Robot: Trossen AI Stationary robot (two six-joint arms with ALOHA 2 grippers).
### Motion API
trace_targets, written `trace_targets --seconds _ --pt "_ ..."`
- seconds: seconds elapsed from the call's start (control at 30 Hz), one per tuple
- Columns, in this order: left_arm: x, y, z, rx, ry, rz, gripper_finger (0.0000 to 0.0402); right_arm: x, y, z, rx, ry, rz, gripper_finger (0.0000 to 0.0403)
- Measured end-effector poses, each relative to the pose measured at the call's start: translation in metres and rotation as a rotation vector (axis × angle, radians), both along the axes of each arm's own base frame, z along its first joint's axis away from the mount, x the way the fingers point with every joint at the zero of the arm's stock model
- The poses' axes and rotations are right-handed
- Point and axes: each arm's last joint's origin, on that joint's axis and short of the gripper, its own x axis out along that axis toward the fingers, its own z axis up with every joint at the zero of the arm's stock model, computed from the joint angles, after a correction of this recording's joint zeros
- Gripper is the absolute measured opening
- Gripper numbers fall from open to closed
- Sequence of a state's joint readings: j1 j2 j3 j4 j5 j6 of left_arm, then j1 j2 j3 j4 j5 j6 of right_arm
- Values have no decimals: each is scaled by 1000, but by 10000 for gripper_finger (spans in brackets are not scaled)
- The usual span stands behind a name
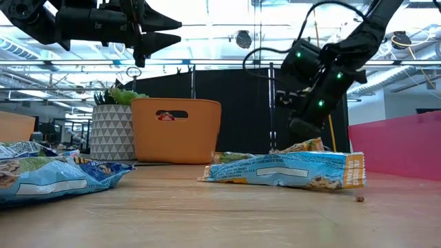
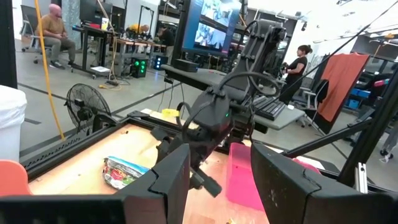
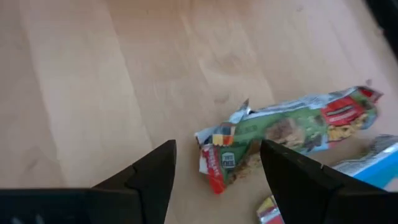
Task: Pick and place Granola Bars by type
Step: Put the red granola bar into the orange bin
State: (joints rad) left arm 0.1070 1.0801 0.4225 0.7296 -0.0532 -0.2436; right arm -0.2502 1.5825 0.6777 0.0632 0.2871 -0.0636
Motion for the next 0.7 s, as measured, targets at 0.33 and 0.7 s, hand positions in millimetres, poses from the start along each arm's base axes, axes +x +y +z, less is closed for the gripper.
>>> trace_targets --seconds 0.33,0.7 --pt "0 0 0 3 0 1 173 11 -3 -16 -13 -32 -4 197" --pt "0 0 0 3 1 1 173 13 -4 -8 -128 -51 17 7"
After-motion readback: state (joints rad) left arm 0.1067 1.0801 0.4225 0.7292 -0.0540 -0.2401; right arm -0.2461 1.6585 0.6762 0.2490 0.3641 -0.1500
